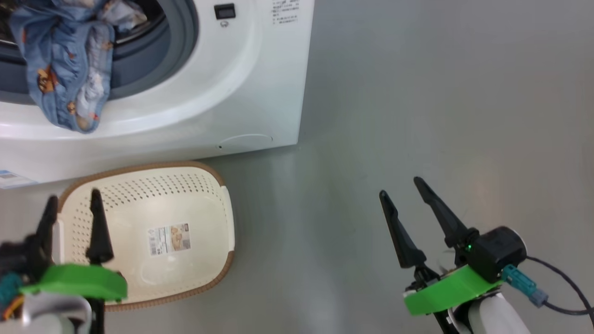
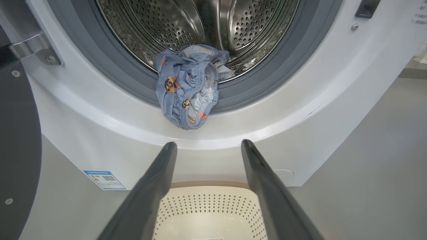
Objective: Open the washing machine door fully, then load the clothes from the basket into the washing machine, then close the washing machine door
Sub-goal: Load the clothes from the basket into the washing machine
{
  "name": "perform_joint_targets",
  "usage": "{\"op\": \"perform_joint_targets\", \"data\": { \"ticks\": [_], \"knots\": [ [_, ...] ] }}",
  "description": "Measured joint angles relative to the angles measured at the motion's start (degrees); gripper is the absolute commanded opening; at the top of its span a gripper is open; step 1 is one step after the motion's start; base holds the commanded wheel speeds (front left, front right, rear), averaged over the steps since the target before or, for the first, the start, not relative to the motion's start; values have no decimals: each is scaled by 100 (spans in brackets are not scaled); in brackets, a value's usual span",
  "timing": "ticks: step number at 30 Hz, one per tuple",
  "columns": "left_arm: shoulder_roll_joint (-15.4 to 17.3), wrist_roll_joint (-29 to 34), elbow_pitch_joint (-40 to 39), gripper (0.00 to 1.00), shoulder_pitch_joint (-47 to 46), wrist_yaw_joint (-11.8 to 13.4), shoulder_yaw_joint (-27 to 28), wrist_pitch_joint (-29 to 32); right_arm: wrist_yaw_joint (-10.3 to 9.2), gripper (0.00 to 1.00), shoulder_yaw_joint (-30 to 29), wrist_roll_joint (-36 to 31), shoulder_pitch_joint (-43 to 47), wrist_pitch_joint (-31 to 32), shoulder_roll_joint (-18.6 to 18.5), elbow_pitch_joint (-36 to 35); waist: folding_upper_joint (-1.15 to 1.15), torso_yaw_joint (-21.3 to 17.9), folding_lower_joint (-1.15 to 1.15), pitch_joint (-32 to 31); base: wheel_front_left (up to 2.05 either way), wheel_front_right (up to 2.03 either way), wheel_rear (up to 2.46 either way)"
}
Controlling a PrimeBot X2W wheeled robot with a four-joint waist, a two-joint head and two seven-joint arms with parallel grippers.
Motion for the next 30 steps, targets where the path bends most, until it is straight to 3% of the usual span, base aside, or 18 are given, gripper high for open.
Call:
{"op": "perform_joint_targets", "data": {
  "ticks": [5,18,24,30],
  "knots": [
    [170,-319,593,100,-802,-498,21,479,0,100,19,54,-235,0,-2,-68,0,-48,0,305,0,0,0],
    [769,-650,2022,100,-3231,-1372,55,1742,0,100,162,297,-611,0,-8,-151,0,-278,0,1011,0,0,0],
    [1141,-659,2530,100,-4056,-1605,-48,2541,0,100,271,475,-801,0,-8,-161,0,-528,0,1189,0,0,0],
    [1538,-605,2870,100,-4589,-1623,-91,3128,0,100,401,754,-834,-1,-8,-163,0,-798,0,1341,0,0,0]
  ]
}}
